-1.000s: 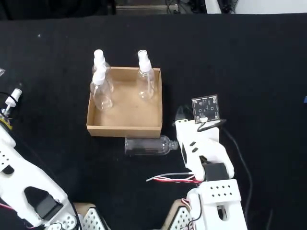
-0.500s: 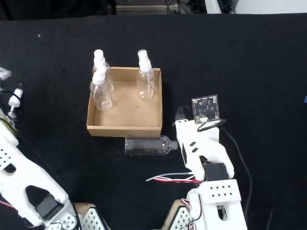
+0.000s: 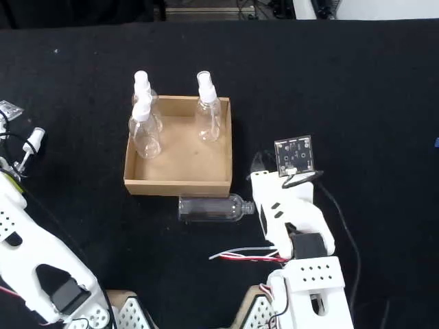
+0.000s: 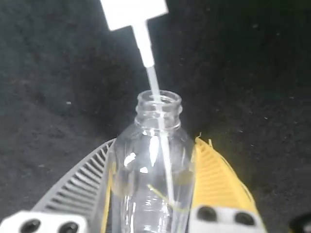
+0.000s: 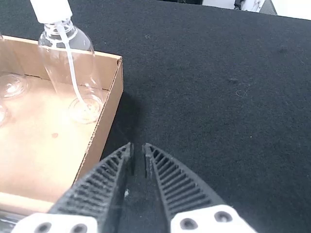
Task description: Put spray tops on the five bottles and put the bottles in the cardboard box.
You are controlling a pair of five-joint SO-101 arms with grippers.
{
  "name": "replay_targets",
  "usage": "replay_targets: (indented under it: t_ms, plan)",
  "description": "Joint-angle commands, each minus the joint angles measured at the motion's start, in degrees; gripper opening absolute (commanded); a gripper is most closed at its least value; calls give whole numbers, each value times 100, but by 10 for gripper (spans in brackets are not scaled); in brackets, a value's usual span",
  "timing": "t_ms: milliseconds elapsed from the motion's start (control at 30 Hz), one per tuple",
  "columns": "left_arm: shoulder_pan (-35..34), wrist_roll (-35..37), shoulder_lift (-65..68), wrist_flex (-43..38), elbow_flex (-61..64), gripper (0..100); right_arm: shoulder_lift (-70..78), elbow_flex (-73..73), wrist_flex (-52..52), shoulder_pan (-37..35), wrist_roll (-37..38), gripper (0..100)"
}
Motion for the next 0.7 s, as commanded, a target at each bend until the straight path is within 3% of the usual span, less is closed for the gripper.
replay_targets:
  t_ms: [0, 233, 667]
  plan:
    - [66, 0, -220, 396, -180, 46, -171, -57, -97, -44, 0, 15]
    - [-145, 774, -369, 448, -664, 30, -171, -57, -97, -44, 0, 15]
    - [-48, 1081, -2180, 431, 1112, 30, -171, -66, -97, -44, 0, 15]
